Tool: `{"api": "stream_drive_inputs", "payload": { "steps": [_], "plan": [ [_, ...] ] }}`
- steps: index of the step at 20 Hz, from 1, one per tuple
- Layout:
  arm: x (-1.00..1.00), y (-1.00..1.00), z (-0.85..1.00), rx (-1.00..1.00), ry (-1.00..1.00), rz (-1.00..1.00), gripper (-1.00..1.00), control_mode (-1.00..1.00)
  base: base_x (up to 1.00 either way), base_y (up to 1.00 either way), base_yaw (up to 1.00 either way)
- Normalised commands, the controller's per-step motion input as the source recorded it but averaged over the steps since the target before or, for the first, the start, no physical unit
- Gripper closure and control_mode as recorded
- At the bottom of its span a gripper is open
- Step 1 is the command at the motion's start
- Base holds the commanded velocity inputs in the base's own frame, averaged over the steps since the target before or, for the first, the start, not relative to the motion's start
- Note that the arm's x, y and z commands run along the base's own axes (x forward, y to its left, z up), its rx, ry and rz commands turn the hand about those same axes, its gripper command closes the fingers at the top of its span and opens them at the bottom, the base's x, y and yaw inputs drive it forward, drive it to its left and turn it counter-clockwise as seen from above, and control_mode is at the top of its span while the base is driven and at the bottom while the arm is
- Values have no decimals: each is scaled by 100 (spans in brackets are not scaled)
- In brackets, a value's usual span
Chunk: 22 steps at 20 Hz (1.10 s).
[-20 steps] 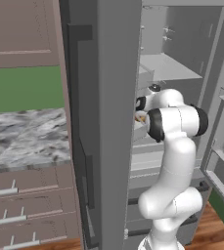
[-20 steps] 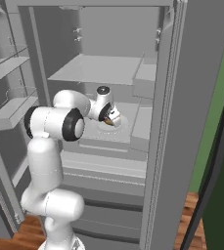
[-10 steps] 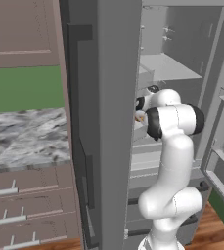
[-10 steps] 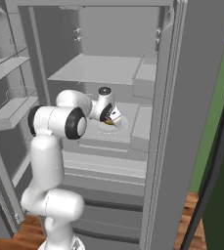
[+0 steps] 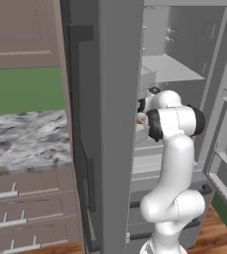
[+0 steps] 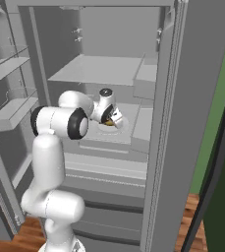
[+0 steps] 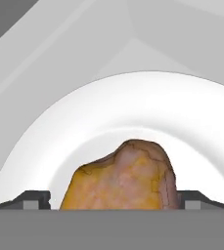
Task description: Transport the chicken drumstick from the fridge to the microwave and turn on the microwave.
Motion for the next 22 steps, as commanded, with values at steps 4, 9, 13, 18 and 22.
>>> {"api": "stream_drive_inputs", "payload": {
  "steps": [4, 9, 13, 18, 22],
  "plan": [
    [5, 0, -13, 0, 0, 0, -100, -100, 0, 0, 0],
    [2, 0, -9, 0, 1, 0, 100, -100, 0, 0, 0],
    [-3, -3, -11, 0, 1, 0, 100, -100, 0, 0, 0],
    [-12, 0, -11, 0, 0, 0, 100, -100, 0, 0, 0],
    [-14, -2, -1, 0, 0, 0, 100, -100, 0, 0, 0]
  ]
}}
